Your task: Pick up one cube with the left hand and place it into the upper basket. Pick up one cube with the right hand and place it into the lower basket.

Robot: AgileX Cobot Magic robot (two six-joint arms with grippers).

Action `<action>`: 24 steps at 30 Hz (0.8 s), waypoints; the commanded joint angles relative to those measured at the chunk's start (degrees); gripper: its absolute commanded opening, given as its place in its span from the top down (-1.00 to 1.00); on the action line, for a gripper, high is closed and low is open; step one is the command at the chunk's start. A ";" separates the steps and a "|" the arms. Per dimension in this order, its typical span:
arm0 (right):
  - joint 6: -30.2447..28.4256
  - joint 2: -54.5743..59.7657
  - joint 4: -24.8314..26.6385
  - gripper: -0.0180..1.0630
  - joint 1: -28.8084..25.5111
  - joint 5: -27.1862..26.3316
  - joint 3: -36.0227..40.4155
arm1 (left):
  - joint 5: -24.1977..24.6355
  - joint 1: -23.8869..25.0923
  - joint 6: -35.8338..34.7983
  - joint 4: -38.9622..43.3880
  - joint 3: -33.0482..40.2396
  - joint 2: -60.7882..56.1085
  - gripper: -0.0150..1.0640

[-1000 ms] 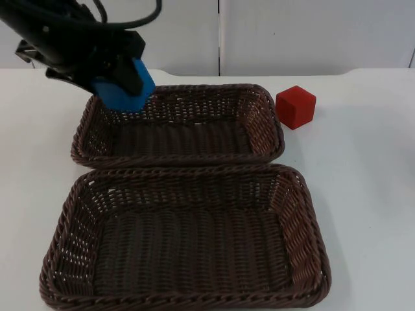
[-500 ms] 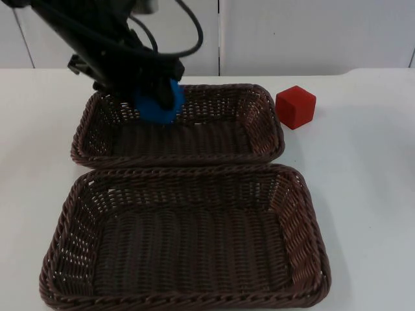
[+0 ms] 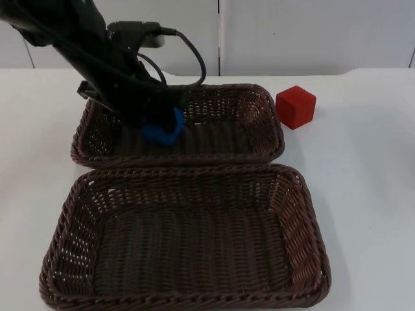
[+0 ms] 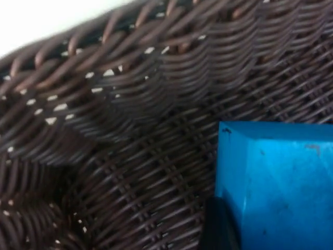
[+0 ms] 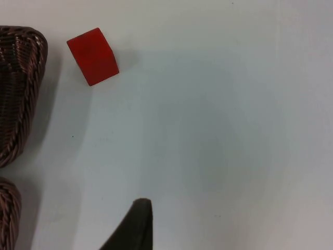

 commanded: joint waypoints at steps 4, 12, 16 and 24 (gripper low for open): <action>0.11 -0.16 0.00 -0.98 -0.14 -0.51 -0.17 | -0.79 -0.39 -0.28 -1.54 -0.25 0.74 0.97; 0.11 -0.16 0.00 -0.98 -0.14 -0.51 -0.17 | -0.55 -0.39 -0.28 -2.57 -0.25 0.74 0.80; 0.11 -0.16 0.00 -0.98 -0.14 -0.51 -0.17 | 0.26 -0.39 0.09 -4.45 -0.25 0.62 0.17; 0.21 -0.16 0.37 -0.98 -0.14 -0.52 -0.17 | 0.81 -0.39 0.10 -6.07 -0.25 -2.43 -0.97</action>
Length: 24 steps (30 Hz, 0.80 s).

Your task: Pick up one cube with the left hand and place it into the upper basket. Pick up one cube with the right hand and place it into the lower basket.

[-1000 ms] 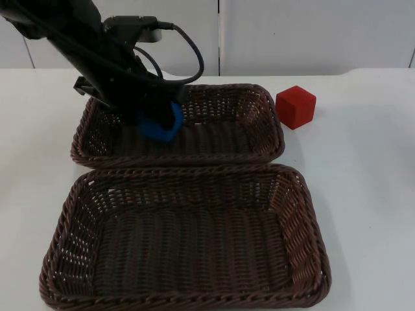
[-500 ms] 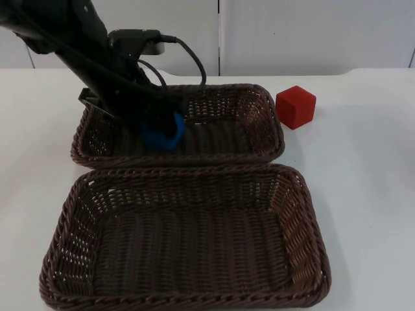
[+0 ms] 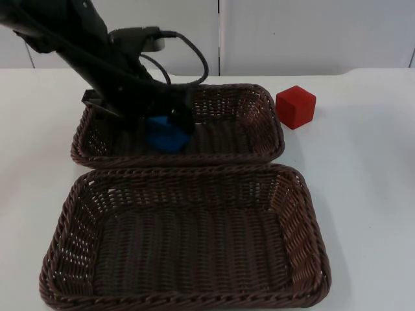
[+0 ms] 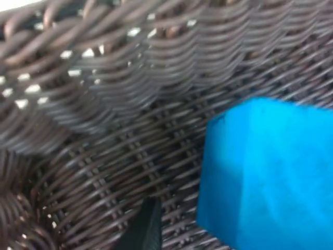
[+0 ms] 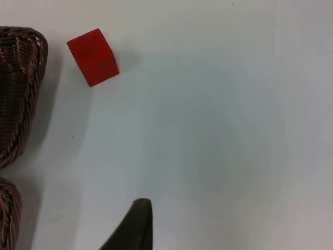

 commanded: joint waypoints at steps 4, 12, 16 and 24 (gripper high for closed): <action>0.33 -0.16 0.05 -0.98 -0.14 -0.40 -0.17 | 0.60 -0.39 -0.02 -0.58 -0.25 -5.95 -0.97; 0.33 -0.16 0.05 -0.98 -0.14 -0.40 -0.17 | 4.19 -0.39 -0.02 -0.32 -0.25 -12.48 -0.97; 0.33 -0.16 0.05 -0.98 -0.14 -0.40 -0.17 | 5.24 -0.39 -0.02 0.97 -0.25 -15.87 -0.97; 0.31 -0.16 -0.32 -0.98 -0.14 -0.17 -0.17 | 5.79 -0.39 -0.02 2.10 0.16 -22.15 -0.97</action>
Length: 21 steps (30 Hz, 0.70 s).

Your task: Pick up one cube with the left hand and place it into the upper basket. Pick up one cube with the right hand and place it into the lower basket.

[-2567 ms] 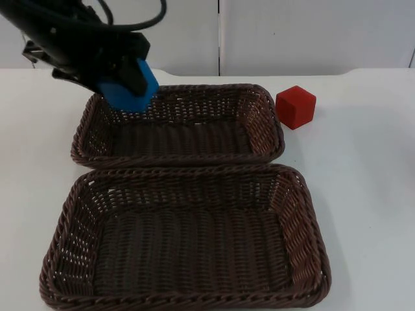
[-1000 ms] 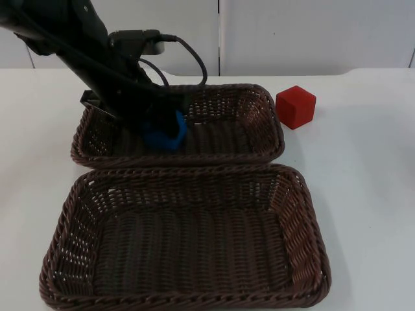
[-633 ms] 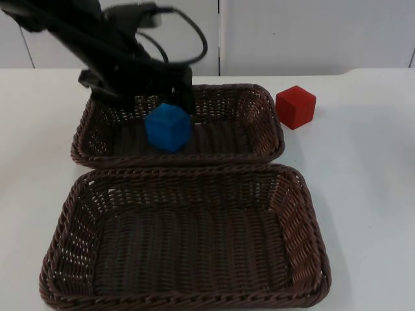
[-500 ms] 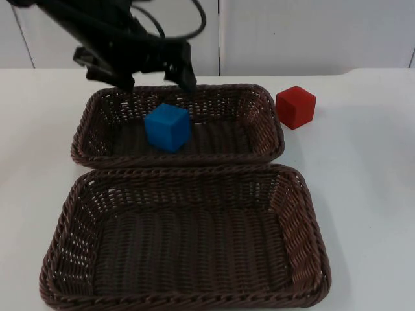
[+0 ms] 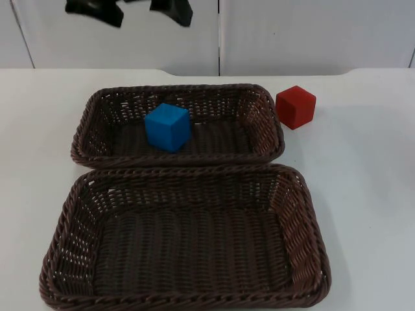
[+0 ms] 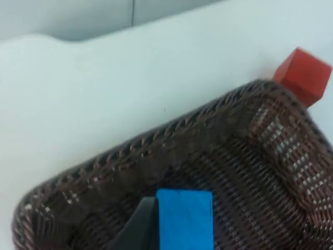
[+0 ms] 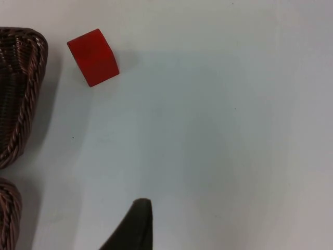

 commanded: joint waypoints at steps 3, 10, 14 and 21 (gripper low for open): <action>0.10 -0.16 0.00 -0.98 -0.14 -0.03 -0.17 | 0.03 -0.39 -0.02 1.65 0.94 -3.84 -0.97; -0.04 -0.16 0.00 -0.98 -0.14 0.09 -0.17 | 1.12 -0.39 -0.02 3.16 2.21 -8.32 -0.97; -0.05 -0.16 0.00 -0.98 -0.14 -0.02 -0.17 | 3.11 -0.39 -0.02 4.23 2.21 -10.60 -0.97; -0.05 -0.16 0.00 -0.98 -0.14 -0.03 -0.17 | 1.48 -0.39 -0.02 4.35 9.01 -18.30 -0.97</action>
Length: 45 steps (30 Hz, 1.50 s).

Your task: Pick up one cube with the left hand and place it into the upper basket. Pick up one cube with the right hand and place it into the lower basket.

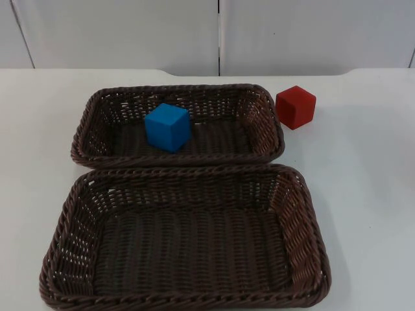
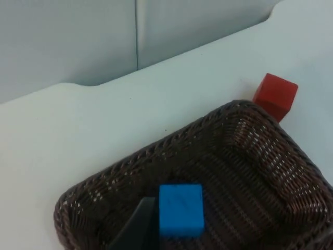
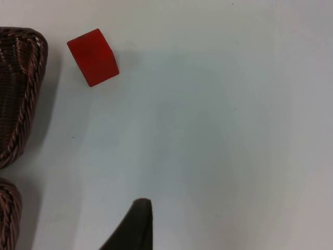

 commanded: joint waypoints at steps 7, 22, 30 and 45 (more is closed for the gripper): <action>-0.05 -0.16 0.00 -0.98 -0.14 -0.03 -0.17 | -3.05 -0.39 -0.02 1.46 10.41 -10.52 -0.97; -0.05 -0.16 0.00 -0.98 -0.14 -0.05 -0.17 | -3.85 -0.25 -5.25 6.35 23.62 -30.64 -0.97; 0.13 -0.16 0.64 -0.98 -0.14 -0.06 -0.17 | -3.24 -0.25 -9.22 11.36 28.98 -39.41 -0.97; 0.13 -0.16 0.79 -0.98 -0.14 -0.16 -0.17 | -3.86 -0.25 -19.92 23.13 35.15 -49.62 -0.97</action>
